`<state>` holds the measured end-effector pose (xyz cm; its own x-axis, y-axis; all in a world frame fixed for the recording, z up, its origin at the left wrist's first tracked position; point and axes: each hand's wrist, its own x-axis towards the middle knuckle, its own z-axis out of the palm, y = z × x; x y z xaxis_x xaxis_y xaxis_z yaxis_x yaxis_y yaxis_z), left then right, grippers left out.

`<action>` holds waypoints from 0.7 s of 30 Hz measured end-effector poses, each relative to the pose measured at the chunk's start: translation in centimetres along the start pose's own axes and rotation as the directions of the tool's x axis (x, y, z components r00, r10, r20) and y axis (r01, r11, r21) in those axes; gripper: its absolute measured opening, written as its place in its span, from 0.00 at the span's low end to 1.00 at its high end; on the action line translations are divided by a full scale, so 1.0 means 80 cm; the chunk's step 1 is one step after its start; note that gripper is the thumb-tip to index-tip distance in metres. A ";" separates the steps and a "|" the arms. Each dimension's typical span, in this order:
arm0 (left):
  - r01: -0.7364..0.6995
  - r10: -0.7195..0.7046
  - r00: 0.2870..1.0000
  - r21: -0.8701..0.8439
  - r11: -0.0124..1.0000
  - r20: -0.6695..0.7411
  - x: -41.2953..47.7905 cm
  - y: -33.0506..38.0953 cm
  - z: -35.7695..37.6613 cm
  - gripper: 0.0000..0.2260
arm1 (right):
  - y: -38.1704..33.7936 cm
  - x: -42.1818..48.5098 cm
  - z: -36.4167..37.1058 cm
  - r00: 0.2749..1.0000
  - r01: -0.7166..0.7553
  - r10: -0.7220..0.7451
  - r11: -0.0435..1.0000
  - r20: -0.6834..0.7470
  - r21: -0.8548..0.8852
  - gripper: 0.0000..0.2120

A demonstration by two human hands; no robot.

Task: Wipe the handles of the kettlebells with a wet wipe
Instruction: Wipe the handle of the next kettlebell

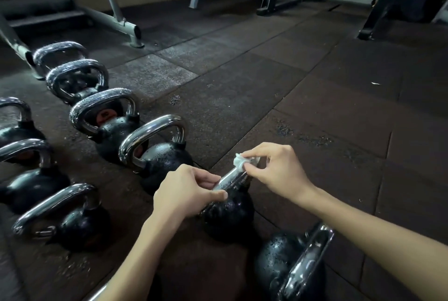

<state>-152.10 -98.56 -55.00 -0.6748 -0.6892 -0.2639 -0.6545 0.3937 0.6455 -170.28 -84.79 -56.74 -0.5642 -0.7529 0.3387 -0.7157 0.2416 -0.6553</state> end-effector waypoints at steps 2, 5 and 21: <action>0.008 -0.008 1.000 0.069 0.998 -0.002 0.001 0.005 -0.001 0.14 | 0.002 -0.004 -0.002 1.000 0.007 -0.007 1.000 0.002 -0.005 0.09; -0.008 0.007 1.000 0.209 0.978 0.009 0.012 0.016 -0.009 0.14 | -0.001 -0.024 0.006 0.997 0.074 -0.074 0.997 0.034 0.003 0.11; -0.145 0.159 0.987 0.414 0.899 0.002 0.023 0.025 0.006 0.17 | -0.001 -0.016 0.002 0.997 -0.041 0.049 0.988 -0.051 0.146 0.13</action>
<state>-154.80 -98.72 -54.52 -0.7708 -0.6169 -0.1593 -0.6313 0.7057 0.3217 -169.44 -83.90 -57.24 -0.6190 -0.7080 0.3398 -0.6238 0.1803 -0.7605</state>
